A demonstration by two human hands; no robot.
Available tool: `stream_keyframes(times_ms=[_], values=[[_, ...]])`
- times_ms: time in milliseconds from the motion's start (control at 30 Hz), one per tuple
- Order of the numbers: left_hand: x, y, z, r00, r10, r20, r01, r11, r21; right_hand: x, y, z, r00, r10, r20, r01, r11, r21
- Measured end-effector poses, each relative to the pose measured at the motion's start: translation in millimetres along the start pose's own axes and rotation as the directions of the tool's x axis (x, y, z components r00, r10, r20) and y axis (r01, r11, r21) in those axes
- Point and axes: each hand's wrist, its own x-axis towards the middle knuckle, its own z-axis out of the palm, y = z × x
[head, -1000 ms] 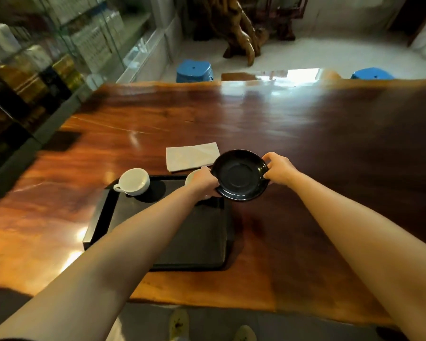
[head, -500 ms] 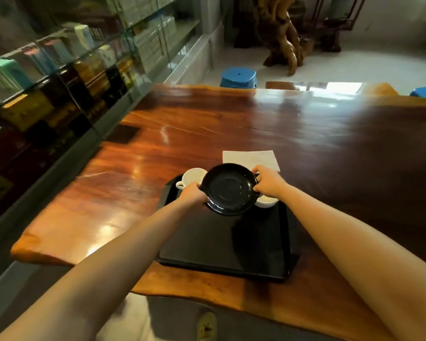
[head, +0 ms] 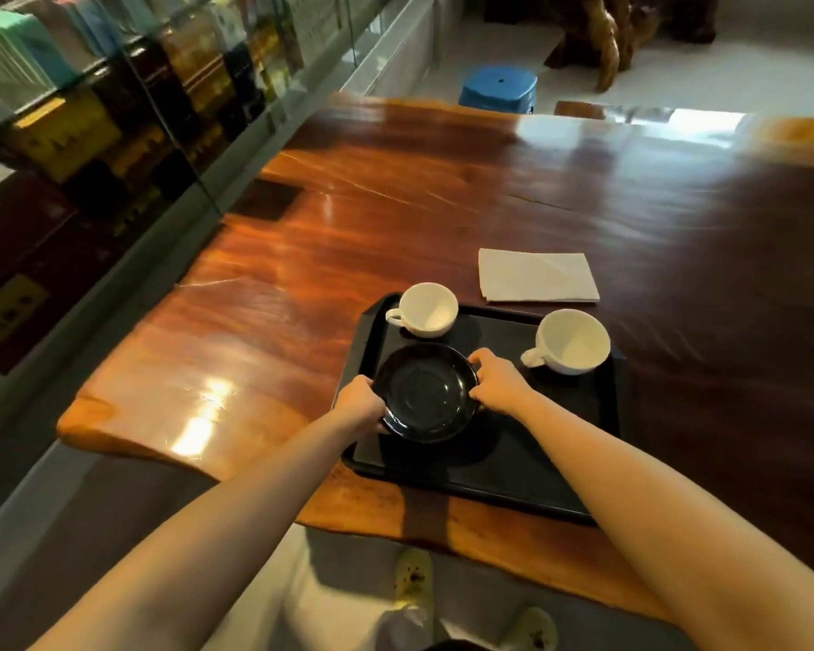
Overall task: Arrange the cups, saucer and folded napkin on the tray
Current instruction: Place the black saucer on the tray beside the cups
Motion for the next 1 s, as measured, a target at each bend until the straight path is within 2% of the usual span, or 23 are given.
stream_keyframes(times_ms=[67,167,300,467,567,700,900,1000], values=[[3.2,-5.2,3.5,0.999,-0.033,0.0,0.033,0.999,0.03,2.2,2.1,8.7,1.0,0.012,0.004,-0.012,1.0,0.002],[5.7,-12.4,6.5,0.998,-0.057,-0.021,0.059,0.985,0.162,3.0,5.2,21.0,0.999,0.032,0.013,-0.032,0.999,0.003],[7.9,-17.1,8.6,0.999,-0.033,-0.043,0.043,0.96,0.277,3.9,9.0,30.9,0.999,0.045,0.03,-0.045,0.999,-0.006],[9.9,-6.9,-3.0,0.999,0.007,0.041,-0.022,0.929,0.368,5.9,5.0,24.1,0.996,0.049,0.071,-0.045,0.998,-0.051],[9.6,6.4,-15.3,0.995,-0.017,0.099,-0.034,0.871,0.489,4.1,-0.5,16.6,0.99,0.091,0.113,-0.08,0.992,-0.098],[5.3,37.2,-27.9,0.988,0.103,0.118,-0.151,0.819,0.553,-2.5,-7.1,-4.3,0.977,0.131,0.168,-0.112,0.987,-0.119],[1.8,108.4,-32.4,0.945,0.209,0.251,-0.325,0.691,0.646,-11.7,-15.3,-70.7,0.959,0.155,0.238,-0.138,0.987,-0.086],[2.7,145.9,-26.2,0.933,0.249,0.26,-0.359,0.706,0.611,-16.4,-17.7,-112.0,0.948,0.167,0.269,-0.153,0.986,-0.072]])
